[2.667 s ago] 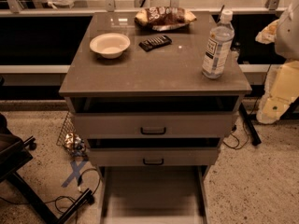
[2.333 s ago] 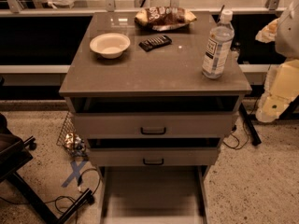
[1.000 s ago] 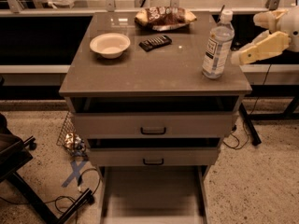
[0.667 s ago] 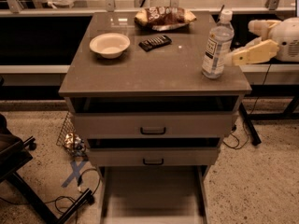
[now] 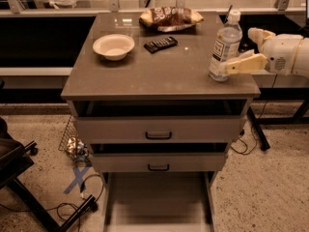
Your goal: Place blue plastic bottle into bottom drawer
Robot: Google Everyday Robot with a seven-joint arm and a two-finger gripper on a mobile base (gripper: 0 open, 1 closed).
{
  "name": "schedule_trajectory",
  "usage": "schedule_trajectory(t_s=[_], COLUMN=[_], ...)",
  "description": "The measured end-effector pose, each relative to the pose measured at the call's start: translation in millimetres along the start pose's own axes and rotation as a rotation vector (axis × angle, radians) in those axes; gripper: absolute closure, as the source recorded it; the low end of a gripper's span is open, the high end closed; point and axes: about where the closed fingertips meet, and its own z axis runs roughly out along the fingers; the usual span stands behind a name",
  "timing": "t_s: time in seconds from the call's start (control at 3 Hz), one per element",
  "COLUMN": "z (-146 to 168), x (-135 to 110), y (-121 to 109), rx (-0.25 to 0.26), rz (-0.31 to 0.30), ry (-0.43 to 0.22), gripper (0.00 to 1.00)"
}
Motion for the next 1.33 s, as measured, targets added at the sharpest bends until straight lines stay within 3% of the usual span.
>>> schedule_trajectory(t_s=[0.33,0.67,1.33], z=[26.6,43.6,48.5], x=[0.3,-1.9,-2.8], y=[-15.5,-21.7,-18.6], rx=[0.015,0.023,0.014], rz=[-0.057,-0.075,-0.075], ry=[-0.007,-0.02,-0.021], gripper=[0.03,0.25,0.72])
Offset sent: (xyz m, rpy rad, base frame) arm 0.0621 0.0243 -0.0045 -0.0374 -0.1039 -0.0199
